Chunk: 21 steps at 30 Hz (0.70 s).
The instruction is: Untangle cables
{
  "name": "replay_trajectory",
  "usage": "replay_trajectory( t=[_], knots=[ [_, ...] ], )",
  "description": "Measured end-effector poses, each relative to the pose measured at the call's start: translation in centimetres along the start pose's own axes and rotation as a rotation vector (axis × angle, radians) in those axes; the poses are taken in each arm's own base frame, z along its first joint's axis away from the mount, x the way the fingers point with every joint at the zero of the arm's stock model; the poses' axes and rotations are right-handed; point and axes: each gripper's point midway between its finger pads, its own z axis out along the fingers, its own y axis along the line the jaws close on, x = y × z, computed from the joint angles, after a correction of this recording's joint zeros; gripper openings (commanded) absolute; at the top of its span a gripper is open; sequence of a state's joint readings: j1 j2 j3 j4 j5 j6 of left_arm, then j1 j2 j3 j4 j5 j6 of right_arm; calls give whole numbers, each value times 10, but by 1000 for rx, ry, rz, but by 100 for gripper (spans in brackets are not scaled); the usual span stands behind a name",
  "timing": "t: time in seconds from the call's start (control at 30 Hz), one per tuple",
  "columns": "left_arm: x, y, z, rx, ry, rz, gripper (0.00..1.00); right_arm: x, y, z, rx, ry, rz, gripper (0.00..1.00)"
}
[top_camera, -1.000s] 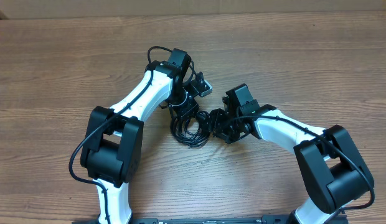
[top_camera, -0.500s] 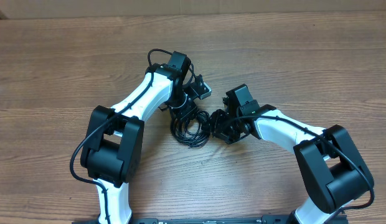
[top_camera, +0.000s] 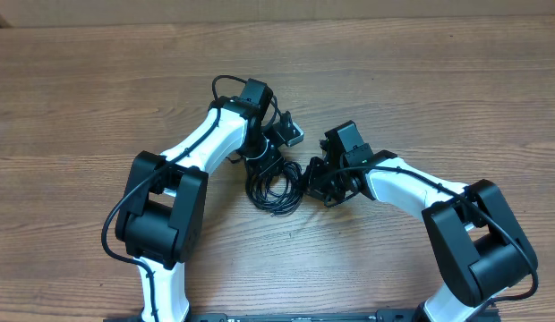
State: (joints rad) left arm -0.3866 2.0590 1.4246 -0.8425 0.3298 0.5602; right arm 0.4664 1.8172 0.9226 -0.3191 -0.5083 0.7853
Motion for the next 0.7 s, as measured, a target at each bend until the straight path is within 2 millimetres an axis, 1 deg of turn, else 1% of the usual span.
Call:
replay_trajectory(
  t=[0.13,0.17,0.23,0.3,0.33,0.43,0.5,0.63,0.7],
  knots=[
    [9,-11,-3,48,40,-21,41,0,-1,0,3,-2,1,21],
    [8,-12,-6,56,41,-23,43,-1,0,0,2,-3,-1,21],
    [2,-15,-11,72,28,-20,53,-1,0,0,0,-6,-2,22],
    [-6,-15,-17,75,7,-10,58,-2,0,0,1,-8,-2,22],
    [-9,-15,-19,73,-2,-5,58,-2,0,0,2,-8,-2,22],
    [-15,-11,-23,54,-16,5,48,-2,0,0,3,-10,-2,21],
    [-13,-7,-23,34,-4,7,43,-2,0,0,4,-10,-3,21],
    [-7,4,-23,-28,35,10,43,-2,-1,0,5,-11,-2,21],
    [-5,10,-23,-61,49,11,46,-2,-1,0,5,-10,-2,21]
  ],
)
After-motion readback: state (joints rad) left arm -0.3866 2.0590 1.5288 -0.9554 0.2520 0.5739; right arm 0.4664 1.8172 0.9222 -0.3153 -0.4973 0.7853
